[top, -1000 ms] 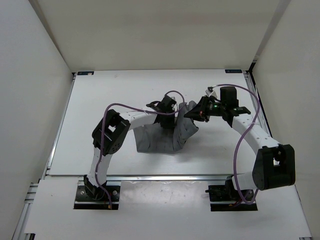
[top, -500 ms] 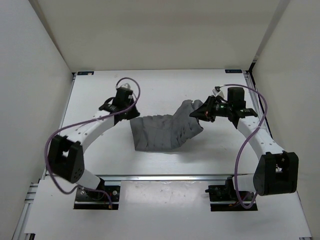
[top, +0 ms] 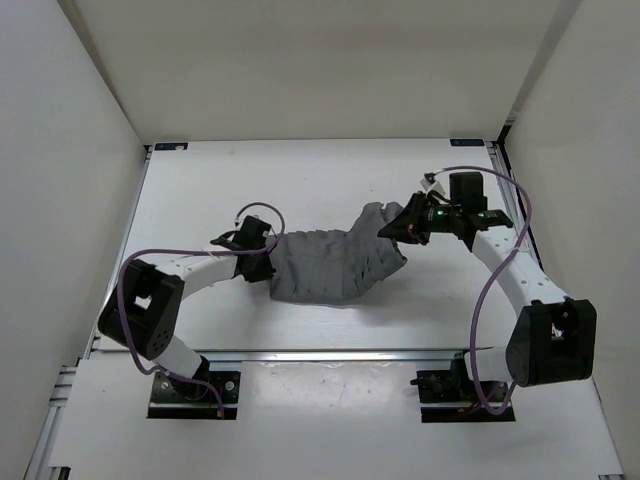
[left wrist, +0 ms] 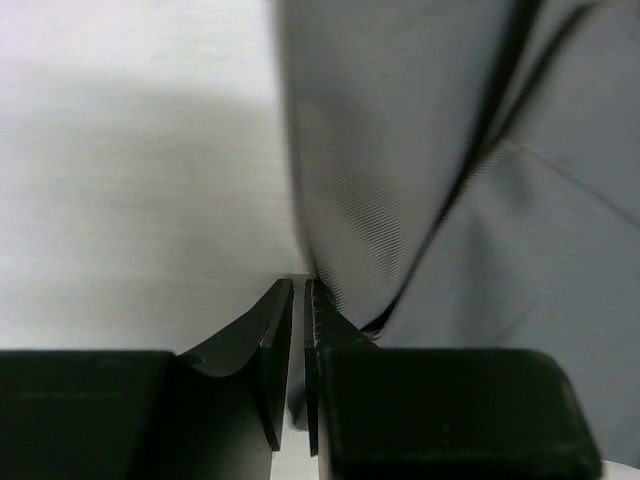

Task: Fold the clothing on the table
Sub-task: Fold the skirt

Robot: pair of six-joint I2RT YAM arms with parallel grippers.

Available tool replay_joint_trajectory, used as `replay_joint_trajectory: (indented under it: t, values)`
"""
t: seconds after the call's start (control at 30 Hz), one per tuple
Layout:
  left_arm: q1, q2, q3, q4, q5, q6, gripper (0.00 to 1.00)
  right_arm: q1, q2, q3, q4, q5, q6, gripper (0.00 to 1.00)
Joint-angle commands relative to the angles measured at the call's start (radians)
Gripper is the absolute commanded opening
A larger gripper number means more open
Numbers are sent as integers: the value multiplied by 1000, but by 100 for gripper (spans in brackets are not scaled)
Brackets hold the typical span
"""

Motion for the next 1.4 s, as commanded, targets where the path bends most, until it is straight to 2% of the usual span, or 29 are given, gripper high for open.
replay_joint_trajectory:
  t: [0.0,0.3,0.47,0.67,0.8,0.83,0.9,1.0,1.07,1.17,1.3,1.37]
  values:
    - [-39,60,31,76,83,-44,21,57,24,72,3,12,-10,0]
    - [-158,125,103,111,153,-97,20,233,201,185,74,47,27,0]
    - [-152,71,67,111,169,-97,20,291,340,288,100,47,30,0]
    - [-92,-18,7,99,182,-86,19,356,492,394,88,60,26,1]
    - [-42,-88,-21,82,179,-81,20,368,541,412,109,11,47,20]
    - [-24,-102,-26,80,181,-77,20,374,543,409,156,-27,76,22]
    - [-2,-119,-29,70,184,-67,20,391,539,361,282,-103,169,33]
    - [27,-136,-33,57,181,-52,20,406,523,284,648,-219,312,47]
    - [46,-142,-26,54,181,-38,20,408,514,273,712,-250,354,49]
    - [87,-168,19,8,184,-5,19,406,471,285,680,-217,314,47]
    - [110,-243,154,-111,163,61,15,356,376,299,441,-92,178,28]
    - [93,-271,242,-144,193,65,9,324,339,277,361,-56,126,24]
